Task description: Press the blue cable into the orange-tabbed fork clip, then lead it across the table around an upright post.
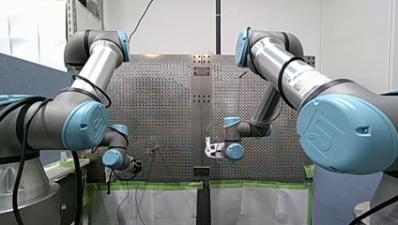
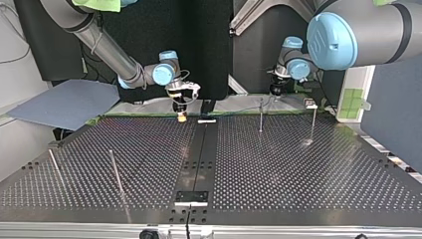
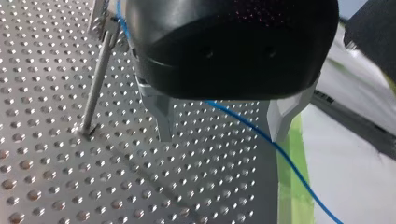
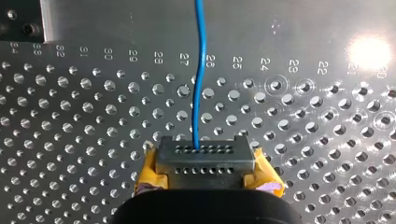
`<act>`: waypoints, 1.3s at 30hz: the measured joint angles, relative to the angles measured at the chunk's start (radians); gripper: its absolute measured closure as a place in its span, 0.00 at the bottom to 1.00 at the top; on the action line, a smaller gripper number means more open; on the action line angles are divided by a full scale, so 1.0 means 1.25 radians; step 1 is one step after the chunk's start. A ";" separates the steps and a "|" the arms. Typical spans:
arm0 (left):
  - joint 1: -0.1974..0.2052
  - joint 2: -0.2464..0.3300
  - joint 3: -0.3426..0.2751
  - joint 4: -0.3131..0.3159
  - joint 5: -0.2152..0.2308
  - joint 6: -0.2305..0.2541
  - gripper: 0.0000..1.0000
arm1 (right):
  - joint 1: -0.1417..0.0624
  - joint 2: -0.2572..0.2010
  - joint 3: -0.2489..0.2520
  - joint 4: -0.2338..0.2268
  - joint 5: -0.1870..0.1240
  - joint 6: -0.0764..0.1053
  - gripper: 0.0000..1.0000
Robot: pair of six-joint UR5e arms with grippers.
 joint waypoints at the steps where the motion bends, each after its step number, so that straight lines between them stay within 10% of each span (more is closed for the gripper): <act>1: 0.001 0.000 -0.002 -0.001 0.006 0.001 0.00 | 0.000 0.000 0.000 0.000 0.000 0.000 1.00; 11: 0.013 0.019 -0.006 -0.004 0.063 0.010 0.00 | 0.002 0.000 0.000 0.009 0.000 0.000 1.00; 39: 0.000 0.207 -0.157 0.055 0.017 0.018 0.00 | 0.003 0.001 0.000 0.012 -0.003 0.001 1.00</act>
